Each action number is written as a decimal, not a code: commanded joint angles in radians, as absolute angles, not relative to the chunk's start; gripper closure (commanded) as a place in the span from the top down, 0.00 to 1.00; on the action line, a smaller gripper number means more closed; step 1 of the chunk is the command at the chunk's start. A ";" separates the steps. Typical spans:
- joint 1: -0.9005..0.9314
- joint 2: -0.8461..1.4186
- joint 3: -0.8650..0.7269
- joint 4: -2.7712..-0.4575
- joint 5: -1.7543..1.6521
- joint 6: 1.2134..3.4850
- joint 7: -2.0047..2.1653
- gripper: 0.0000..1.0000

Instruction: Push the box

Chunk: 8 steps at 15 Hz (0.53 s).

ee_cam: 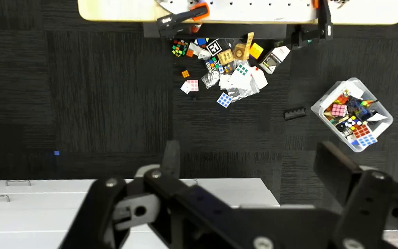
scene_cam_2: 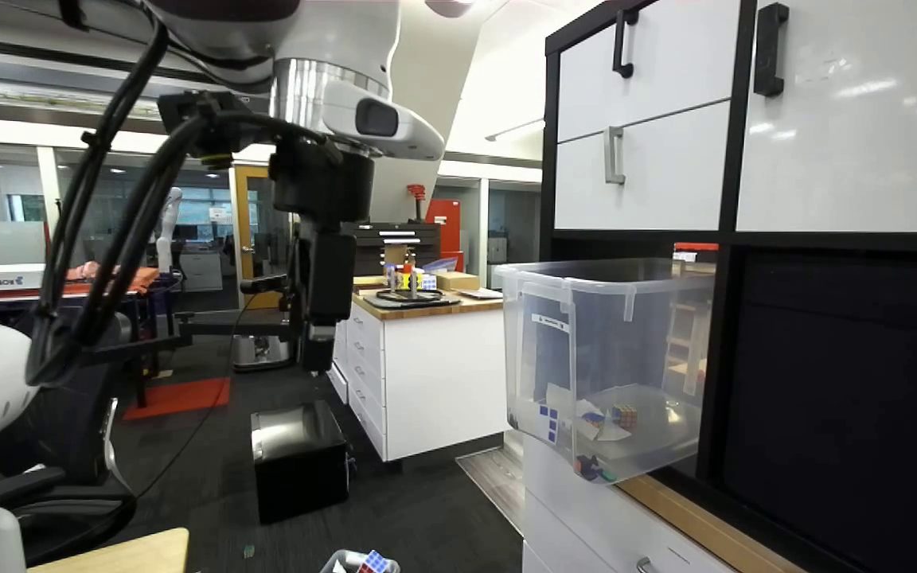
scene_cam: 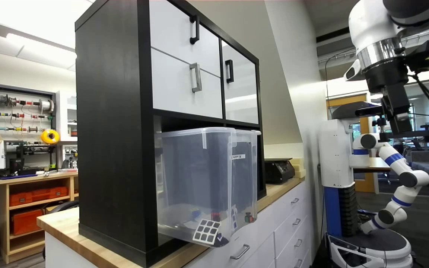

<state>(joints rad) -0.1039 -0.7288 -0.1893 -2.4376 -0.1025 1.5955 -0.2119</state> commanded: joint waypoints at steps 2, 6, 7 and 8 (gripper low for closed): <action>-0.088 -0.695 -0.155 -2.469 -0.025 1.710 -0.137 1.00; -0.072 -0.649 -0.130 -2.471 0.018 1.807 -0.148 1.00; -0.068 -0.637 -0.123 -2.470 0.023 1.837 -0.148 1.00; -0.063 -0.625 -0.117 -2.467 0.029 1.863 -0.152 1.00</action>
<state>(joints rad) -0.0840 -0.6511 -0.1293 -2.4644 0.0069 1.7899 -0.1733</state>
